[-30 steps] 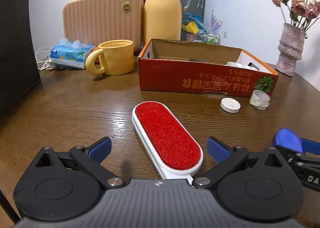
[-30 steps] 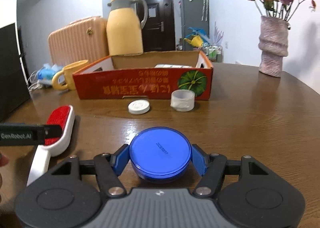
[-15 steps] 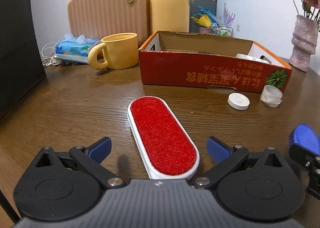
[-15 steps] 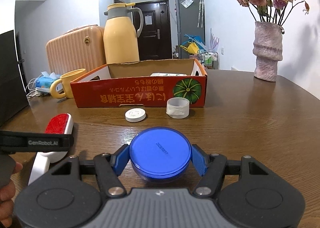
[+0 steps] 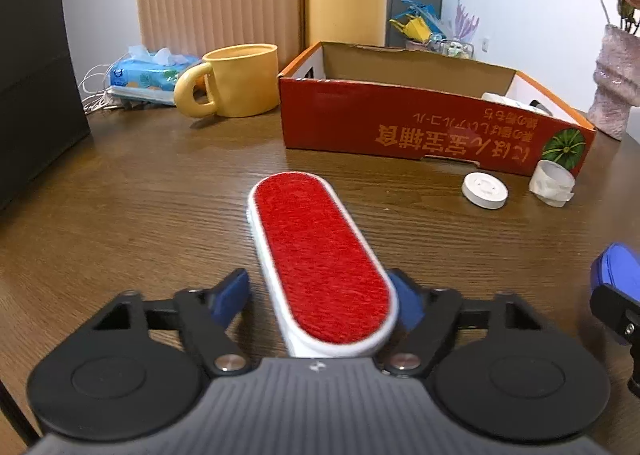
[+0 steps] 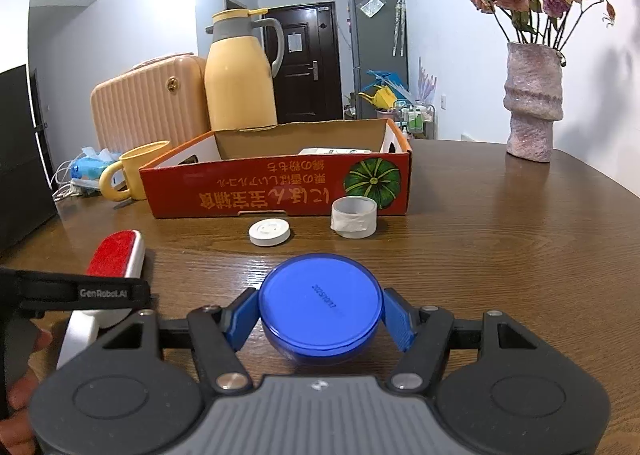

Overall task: Organize rigid objects
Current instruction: 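Grasp the red-and-white lint brush with the left gripper, then carry the lint brush and blue lid over the cardboard box with both grippers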

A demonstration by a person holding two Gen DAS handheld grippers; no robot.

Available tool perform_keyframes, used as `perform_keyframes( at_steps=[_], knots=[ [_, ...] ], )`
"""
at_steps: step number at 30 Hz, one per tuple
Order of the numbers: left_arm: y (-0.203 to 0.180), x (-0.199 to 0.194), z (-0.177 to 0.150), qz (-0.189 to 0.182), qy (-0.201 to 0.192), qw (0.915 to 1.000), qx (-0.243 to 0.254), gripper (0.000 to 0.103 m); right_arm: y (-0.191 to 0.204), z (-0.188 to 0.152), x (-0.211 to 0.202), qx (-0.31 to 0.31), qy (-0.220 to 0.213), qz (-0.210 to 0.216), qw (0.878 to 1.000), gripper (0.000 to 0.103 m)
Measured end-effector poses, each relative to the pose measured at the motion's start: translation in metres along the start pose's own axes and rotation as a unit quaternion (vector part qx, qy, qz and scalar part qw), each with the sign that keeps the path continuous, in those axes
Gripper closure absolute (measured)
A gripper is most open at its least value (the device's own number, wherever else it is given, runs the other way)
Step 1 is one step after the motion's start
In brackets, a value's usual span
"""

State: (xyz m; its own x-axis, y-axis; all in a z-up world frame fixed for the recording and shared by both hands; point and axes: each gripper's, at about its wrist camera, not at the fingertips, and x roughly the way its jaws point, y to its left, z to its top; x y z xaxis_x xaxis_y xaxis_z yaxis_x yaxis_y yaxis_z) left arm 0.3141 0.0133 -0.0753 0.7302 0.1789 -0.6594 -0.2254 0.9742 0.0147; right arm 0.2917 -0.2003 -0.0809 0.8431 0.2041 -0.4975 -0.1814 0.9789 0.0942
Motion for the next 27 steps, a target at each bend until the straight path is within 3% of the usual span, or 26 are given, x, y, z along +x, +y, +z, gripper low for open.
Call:
perform_keyframes(
  at_steps=[10, 27],
  knots=[
    [0.01, -0.004, 0.003, -0.02, 0.003, 0.9997, -0.016, 0.041, -0.001, 0.0, -0.003, 0.007, -0.013, -0.003, 1.0, 0.038],
    [0.014, -0.033, 0.026, -0.039, -0.04, 0.9984, 0.005, 0.042, 0.006, 0.019, -0.008, -0.016, -0.037, -0.001, 0.999, 0.038]
  ],
)
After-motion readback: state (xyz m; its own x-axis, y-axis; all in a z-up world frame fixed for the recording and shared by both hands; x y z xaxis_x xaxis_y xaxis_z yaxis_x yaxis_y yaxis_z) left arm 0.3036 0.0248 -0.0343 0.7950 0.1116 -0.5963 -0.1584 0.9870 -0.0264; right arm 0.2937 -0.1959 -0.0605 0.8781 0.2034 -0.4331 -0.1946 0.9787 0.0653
